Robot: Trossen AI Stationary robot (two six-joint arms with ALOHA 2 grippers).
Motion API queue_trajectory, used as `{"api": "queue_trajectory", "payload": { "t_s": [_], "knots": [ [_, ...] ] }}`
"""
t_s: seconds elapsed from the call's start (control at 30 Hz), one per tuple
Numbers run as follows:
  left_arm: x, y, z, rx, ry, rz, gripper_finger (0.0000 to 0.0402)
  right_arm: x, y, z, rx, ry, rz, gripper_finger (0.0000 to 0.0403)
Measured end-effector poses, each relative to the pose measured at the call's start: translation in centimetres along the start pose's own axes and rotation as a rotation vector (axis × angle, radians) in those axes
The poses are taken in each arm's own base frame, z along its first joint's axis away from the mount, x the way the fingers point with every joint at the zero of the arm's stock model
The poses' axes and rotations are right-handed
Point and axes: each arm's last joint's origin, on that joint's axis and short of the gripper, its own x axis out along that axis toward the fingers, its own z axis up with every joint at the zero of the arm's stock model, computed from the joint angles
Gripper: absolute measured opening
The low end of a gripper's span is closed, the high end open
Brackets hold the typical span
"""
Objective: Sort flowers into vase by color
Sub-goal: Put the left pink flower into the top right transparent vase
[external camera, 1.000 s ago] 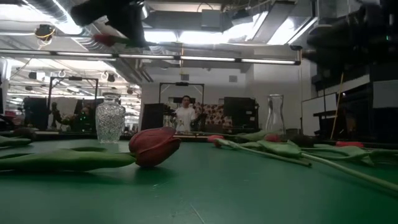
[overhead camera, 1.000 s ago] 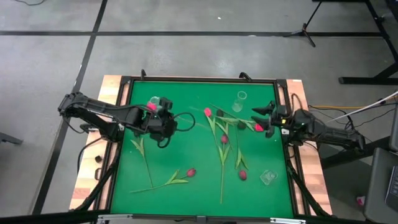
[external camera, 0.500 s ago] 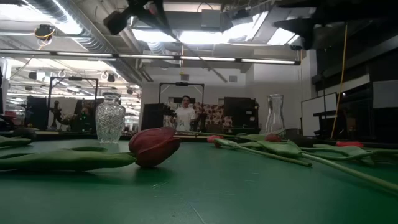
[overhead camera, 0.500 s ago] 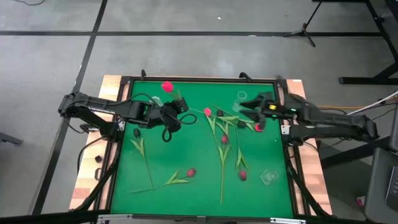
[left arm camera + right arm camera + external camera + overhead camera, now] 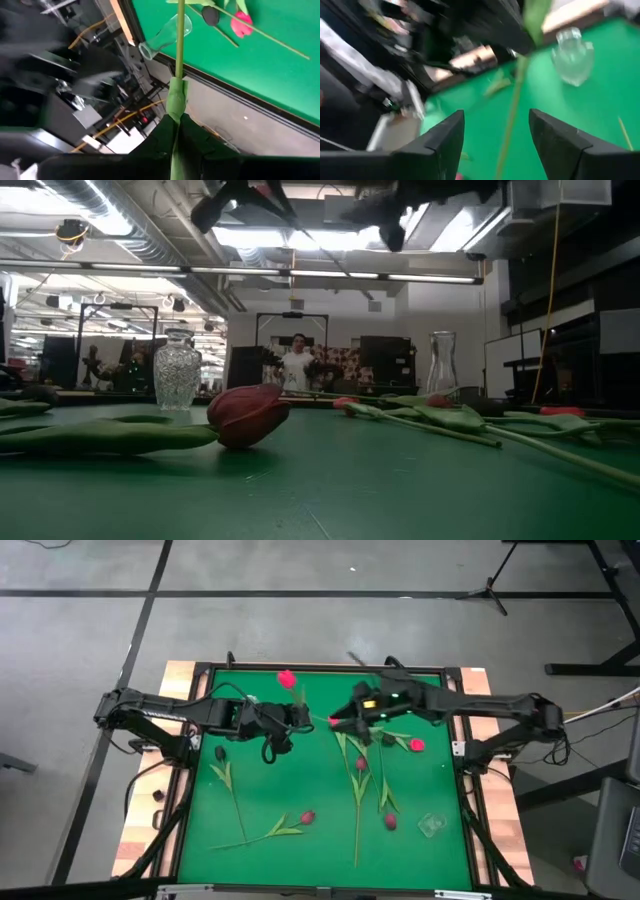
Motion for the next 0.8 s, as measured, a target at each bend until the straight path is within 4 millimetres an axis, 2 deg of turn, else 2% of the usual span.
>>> {"api": "queue_trajectory", "payload": {
  "t_s": [0.13, 0.27, 0.6, 0.8],
  "knots": [
    [0.0, 0.0, 0.0, 0.071, -0.005, 0.000, 0.0012, 2.0, -0.7, 0.3, 0.014, 0.124, -0.035, 0.0221],
    [0.2, 0.0, -0.1, 0.129, -0.050, 0.016, 0.0012, 3.2, -1.0, 0.2, 0.033, 0.195, 0.011, 0.0221],
    [0.9, -0.1, -0.9, 0.325, -0.149, 0.065, 0.0012, 3.5, -1.0, 0.3, 0.011, 0.190, 0.041, 0.0221],
    [1.1, 0.5, -1.5, 0.313, -0.125, 0.135, 0.0012, 4.3, -1.4, 0.2, 0.012, 0.179, 0.048, 0.0220]
  ]
}}
